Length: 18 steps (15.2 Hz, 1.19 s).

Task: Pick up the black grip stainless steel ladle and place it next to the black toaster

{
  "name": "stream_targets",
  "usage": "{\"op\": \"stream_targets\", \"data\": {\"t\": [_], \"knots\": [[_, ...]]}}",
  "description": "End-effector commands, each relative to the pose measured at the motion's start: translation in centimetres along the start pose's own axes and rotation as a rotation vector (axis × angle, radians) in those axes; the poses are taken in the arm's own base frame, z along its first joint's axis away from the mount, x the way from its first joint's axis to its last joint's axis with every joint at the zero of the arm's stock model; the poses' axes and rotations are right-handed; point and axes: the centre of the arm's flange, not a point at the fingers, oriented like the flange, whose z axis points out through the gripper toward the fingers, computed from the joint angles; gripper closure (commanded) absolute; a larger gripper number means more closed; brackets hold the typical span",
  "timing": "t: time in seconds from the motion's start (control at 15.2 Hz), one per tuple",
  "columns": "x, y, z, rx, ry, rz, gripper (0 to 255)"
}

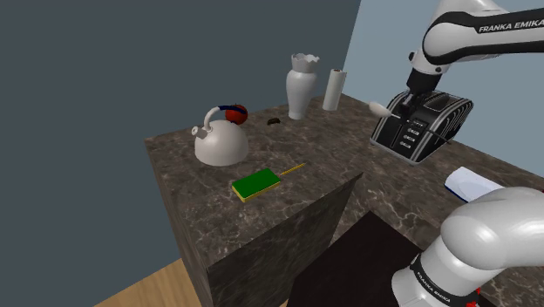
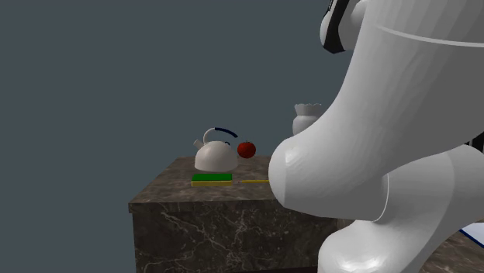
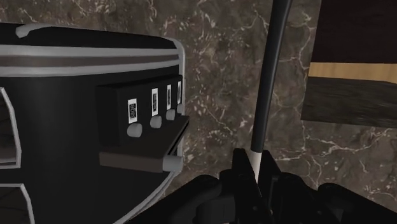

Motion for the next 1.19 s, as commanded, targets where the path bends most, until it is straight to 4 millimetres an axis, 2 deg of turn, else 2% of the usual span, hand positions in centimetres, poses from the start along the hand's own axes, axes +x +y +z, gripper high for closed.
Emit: {"op": "stream_targets", "data": {"t": [0.0,1.12], "knots": [[-0.2,-0.2,0.9,0.000,0.001,0.000,255],[-0.4,-1.2,9.8,0.000,0.001,0.000,255]]}}
